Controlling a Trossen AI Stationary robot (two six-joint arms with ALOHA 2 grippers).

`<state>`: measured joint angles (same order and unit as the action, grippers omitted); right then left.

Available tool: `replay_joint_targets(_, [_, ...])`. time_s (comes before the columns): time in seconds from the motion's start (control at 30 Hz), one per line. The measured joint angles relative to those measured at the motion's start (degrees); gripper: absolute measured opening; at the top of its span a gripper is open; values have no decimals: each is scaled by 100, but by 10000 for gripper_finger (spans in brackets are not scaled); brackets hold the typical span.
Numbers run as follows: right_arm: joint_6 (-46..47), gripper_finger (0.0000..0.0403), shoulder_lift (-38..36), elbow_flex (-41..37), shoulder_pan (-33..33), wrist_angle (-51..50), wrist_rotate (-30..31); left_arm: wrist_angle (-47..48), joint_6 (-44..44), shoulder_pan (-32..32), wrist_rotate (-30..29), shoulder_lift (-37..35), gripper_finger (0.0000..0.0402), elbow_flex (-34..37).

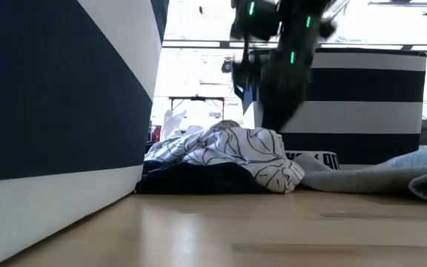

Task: Sort clothes
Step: Put the blue underwear into the bottom blue laundry bin

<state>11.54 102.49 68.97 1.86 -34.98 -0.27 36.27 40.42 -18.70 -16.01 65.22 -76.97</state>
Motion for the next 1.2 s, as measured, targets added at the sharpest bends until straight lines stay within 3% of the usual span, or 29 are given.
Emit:
replay_joint_targets(0.2, [-106,6,-1364,615,163,-1101,136,-10,252,-13,0,68,200,0])
replay_joint_targets(0.4, [43,3,-2706,1483,152,-1502,981,-17,297,-13,-20,80,200,0])
replay_joint_targets(0.53, [2,2,-3153,2241,156,-1369,1577,-17,295,-13,-155,80,200,0])
replay_joint_targets(0.67, [-281,1,-3164,3007,157,-955,1490,-585,352,-13,-288,197,200,30])
replay_joint_targets(0.77, [-629,1,-3049,3431,169,-425,1159,-1605,-774,77,-46,449,200,52])
replay_joint_targets(0.9, [-898,1,-2862,3722,169,-66,851,-3714,-3334,109,46,783,200,50])
replay_joint_targets(1.03, [-874,0,-2714,3752,169,-73,803,-5957,-5671,134,-257,1142,204,48])
replay_joint_targets(1.13, [-705,0,-2595,3739,167,-77,535,-6900,-6406,261,-701,1294,221,48])
replay_joint_targets(1.2, [-599,0,-2495,3738,168,-45,238,-6845,-6268,396,-863,1301,236,48])
